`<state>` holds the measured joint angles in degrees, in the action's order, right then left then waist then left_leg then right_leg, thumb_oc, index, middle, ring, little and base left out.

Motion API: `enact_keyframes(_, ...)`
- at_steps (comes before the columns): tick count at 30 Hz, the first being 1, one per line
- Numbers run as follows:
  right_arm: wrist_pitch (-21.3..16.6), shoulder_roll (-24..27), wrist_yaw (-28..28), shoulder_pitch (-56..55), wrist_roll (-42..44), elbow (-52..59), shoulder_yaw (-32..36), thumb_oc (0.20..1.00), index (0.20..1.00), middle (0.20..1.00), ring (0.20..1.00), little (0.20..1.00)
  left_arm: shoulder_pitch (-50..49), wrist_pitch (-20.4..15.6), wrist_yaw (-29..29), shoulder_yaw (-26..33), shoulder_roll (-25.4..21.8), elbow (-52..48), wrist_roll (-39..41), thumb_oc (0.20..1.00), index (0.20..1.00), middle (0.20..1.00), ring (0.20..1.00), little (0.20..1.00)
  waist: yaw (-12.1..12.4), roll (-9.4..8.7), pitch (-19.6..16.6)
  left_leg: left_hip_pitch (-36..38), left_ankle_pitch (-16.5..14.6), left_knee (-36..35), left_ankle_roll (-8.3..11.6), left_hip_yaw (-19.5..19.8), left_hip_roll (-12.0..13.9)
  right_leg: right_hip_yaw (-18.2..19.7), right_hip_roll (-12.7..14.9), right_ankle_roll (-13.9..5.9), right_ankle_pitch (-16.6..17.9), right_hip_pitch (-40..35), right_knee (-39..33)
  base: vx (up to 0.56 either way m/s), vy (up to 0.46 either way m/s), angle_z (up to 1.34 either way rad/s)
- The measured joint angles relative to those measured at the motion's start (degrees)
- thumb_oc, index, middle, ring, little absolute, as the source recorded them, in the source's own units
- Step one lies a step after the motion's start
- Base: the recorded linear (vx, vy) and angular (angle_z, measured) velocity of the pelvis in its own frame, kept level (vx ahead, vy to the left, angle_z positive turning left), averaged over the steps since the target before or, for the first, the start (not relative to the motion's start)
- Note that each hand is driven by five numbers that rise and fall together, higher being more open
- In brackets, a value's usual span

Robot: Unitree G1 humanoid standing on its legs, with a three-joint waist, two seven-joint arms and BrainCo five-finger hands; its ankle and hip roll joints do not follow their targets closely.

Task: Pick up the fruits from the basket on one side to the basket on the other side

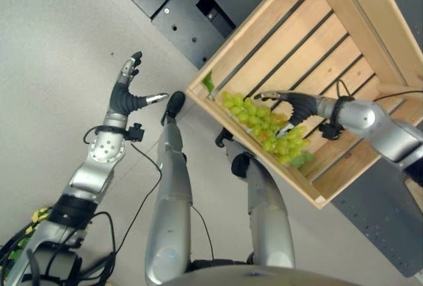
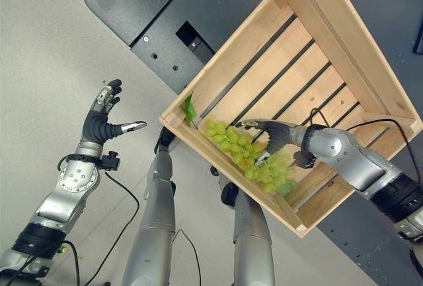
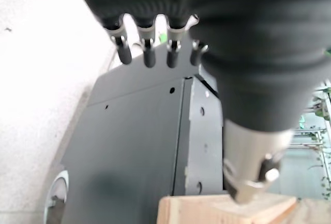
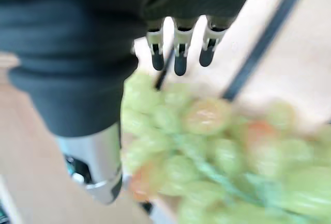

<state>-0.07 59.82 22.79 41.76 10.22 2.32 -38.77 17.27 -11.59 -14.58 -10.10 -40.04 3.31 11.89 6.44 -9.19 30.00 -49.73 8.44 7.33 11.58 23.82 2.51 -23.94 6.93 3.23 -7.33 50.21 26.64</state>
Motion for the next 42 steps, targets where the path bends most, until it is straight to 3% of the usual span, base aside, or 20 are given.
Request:
enact_keyframes(5, 0.2, -5.1, -0.6, 1.5, -0.1, -0.6, -0.4, 1.000, 1.000, 1.000, 1.000, 1.000, 0.0, 0.0, 0.0, -0.1, 0.0, 0.0, 0.0, 1.000, 1.000, 1.000, 1.000, 1.000, 0.6, 0.01, 0.0, -0.1, 0.0, -0.1, 0.00, 0.0, -0.1, 0.0, 0.1, -0.05, 0.0, 0.2, 0.0, 0.00, 0.000, 0.00)
enact_keyframes(26, 0.2, -12.0, -2.6, 5.8, -1.0, -8.1, -1.8, 1.000, 1.000, 1.000, 1.000, 1.000, 0.2, 0.0, -0.6, -2.3, 0.1, 0.1, 0.0, 1.000, 1.000, 1.000, 1.000, 1.000, 2.7, 1.05, 0.1, -1.1, 0.0, -0.2, 0.00, -0.1, -0.5, 0.0, 0.7, -0.46, -0.8, 1.5, 0.9, 0.00, 0.000, 0.00)
enact_keyframes(27, 0.1, -11.9, -2.5, 5.8, -1.0, -8.1, -1.8, 0.555, 0.555, 0.555, 0.555, 0.555, 0.2, 0.0, -0.6, -2.3, 0.1, 0.1, 0.0, 1.000, 1.000, 1.000, 1.000, 1.000, 2.7, 1.05, 0.1, -1.1, 0.0, -0.2, 0.00, -0.1, -0.6, 0.0, 0.9, -0.25, -0.9, 1.7, 1.3, 0.00, -0.002, 0.05)
enact_keyframes(28, 0.1, -11.9, -2.5, 5.8, -0.9, -8.1, -1.8, 0.457, 0.457, 0.457, 0.457, 0.457, 0.2, 0.0, -0.6, -2.3, 0.1, 0.1, 0.0, 1.000, 1.000, 1.000, 1.000, 1.000, 2.7, 1.05, 0.1, -1.1, 0.0, -0.3, 0.00, -0.1, -0.6, 0.0, 0.9, -0.23, -1.0, 1.7, 1.3, 0.00, 0.000, 0.00)
enact_keyframes(29, 0.1, -11.9, -2.5, 5.8, -0.5, -8.0, -1.9, 0.200, 0.200, 0.200, 0.200, 0.200, 0.2, 0.0, -0.6, -2.3, 0.1, 0.1, 0.0, 1.000, 1.000, 1.000, 1.000, 1.000, 2.7, 1.06, 0.1, -1.1, 0.0, -0.3, 0.00, -0.1, -0.6, 0.0, 0.9, -0.23, -1.0, 1.7, 1.3, 0.00, 0.000, 0.00)
enact_keyframes(42, 0.1, -12.1, -2.6, 5.2, 1.2, -8.1, -2.8, 0.200, 0.200, 0.200, 0.200, 0.200, 0.2, 0.0, -0.6, -2.3, 0.1, 0.1, 0.0, 1.000, 1.000, 1.000, 1.000, 1.000, 4.0, 1.11, 0.2, -1.4, 0.0, -0.3, -0.06, 0.0, -1.0, 0.0, 1.4, -0.39, -1.2, 2.0, 1.7, 0.00, 0.001, 0.00)
